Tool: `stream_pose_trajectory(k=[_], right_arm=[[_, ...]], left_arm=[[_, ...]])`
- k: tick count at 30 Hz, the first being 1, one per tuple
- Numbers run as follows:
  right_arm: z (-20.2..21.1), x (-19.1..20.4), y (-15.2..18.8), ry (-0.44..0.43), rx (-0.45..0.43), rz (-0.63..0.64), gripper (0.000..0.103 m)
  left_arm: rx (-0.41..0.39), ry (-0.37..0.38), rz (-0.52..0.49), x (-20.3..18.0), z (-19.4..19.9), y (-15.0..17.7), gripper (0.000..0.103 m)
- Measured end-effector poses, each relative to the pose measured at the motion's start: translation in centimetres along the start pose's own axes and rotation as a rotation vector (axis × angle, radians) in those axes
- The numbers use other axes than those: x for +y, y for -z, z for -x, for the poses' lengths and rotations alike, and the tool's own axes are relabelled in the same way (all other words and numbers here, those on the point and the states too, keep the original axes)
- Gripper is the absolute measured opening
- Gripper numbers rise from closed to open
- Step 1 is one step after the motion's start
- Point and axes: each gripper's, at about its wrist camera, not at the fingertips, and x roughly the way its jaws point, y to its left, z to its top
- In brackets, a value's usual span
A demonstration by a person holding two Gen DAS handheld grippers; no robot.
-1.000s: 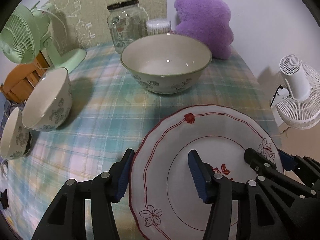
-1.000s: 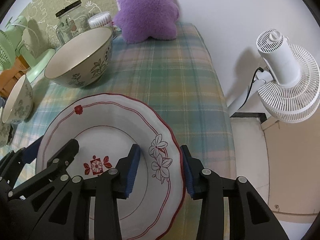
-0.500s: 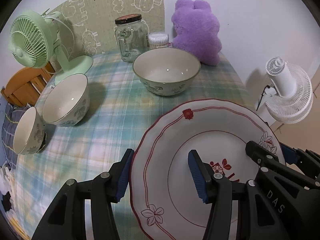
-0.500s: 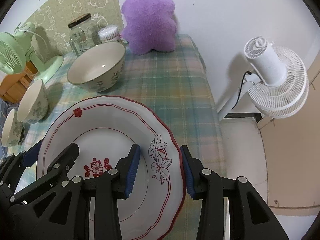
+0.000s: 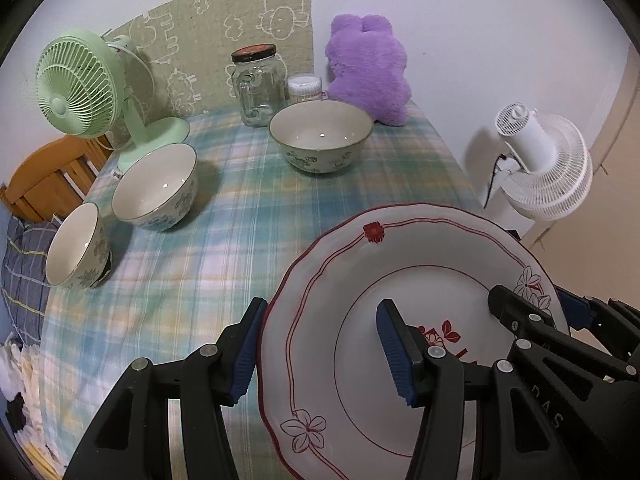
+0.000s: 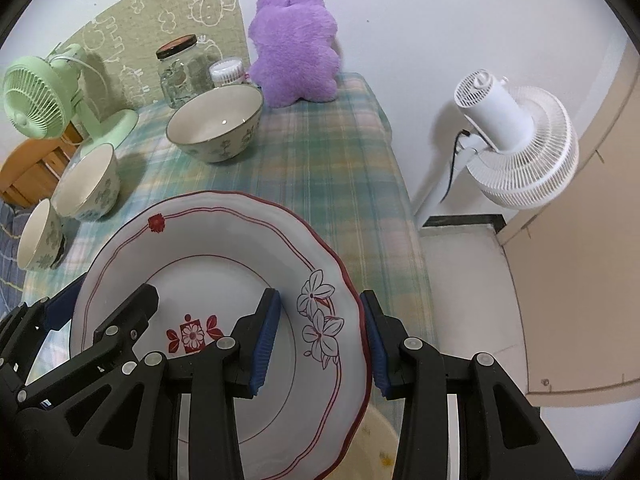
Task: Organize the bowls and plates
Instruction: 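Lift and carry the red-rimmed plate with both tools over the yellow-flower plates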
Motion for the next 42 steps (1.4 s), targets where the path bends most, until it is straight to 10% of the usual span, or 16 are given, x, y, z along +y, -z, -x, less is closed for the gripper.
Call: stream_pose_trajectory(k=[27,42], right_arm=[[1.3,-3.3,10.1,0.076,0.089,-0.064,0.044],[-0.3,-4.3,11.2,0.047,0.134,-0.076,0.044]], left_arm=[[0.138,0.081,-0.098,-4.0,0.3,9.0,0.056],[0.104,-0.018,-0.163,-5.9,-0.3,10.0,0.056]])
